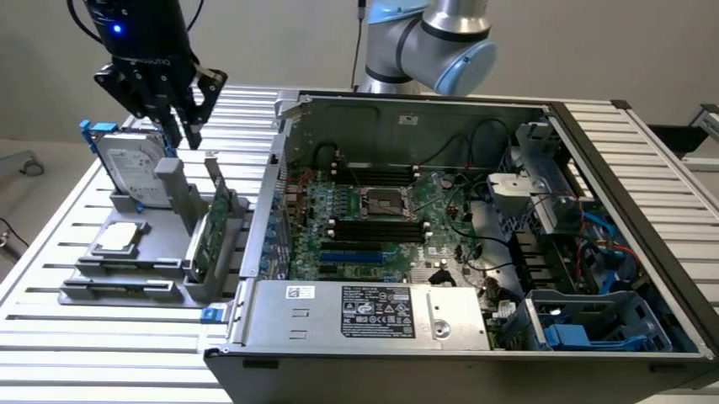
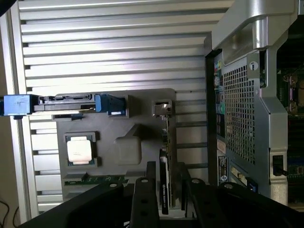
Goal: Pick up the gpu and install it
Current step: 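Pick up the gpu and move the gpu toward the slot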
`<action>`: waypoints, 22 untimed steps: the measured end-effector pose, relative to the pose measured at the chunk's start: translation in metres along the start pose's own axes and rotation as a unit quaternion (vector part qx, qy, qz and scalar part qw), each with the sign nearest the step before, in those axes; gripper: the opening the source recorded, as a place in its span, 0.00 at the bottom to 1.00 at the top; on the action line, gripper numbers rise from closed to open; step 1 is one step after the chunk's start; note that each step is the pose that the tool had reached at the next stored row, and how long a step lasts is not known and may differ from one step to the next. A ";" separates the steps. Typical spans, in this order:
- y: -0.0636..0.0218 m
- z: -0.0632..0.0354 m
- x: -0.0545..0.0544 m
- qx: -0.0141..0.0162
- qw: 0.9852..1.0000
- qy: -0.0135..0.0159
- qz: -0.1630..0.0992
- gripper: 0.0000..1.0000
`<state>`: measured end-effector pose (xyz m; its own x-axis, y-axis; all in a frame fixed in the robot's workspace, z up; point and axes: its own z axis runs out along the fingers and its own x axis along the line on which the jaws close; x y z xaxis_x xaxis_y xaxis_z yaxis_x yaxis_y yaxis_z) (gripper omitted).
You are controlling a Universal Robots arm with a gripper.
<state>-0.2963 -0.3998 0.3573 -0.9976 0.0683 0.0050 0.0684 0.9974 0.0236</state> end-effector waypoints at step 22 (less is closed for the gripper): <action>-0.0158 0.0343 0.000 0.001 1.000 0.000 0.000 0.36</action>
<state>-0.2975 -0.4148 0.3226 -0.9977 0.0683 0.0047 0.0684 0.9974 0.0219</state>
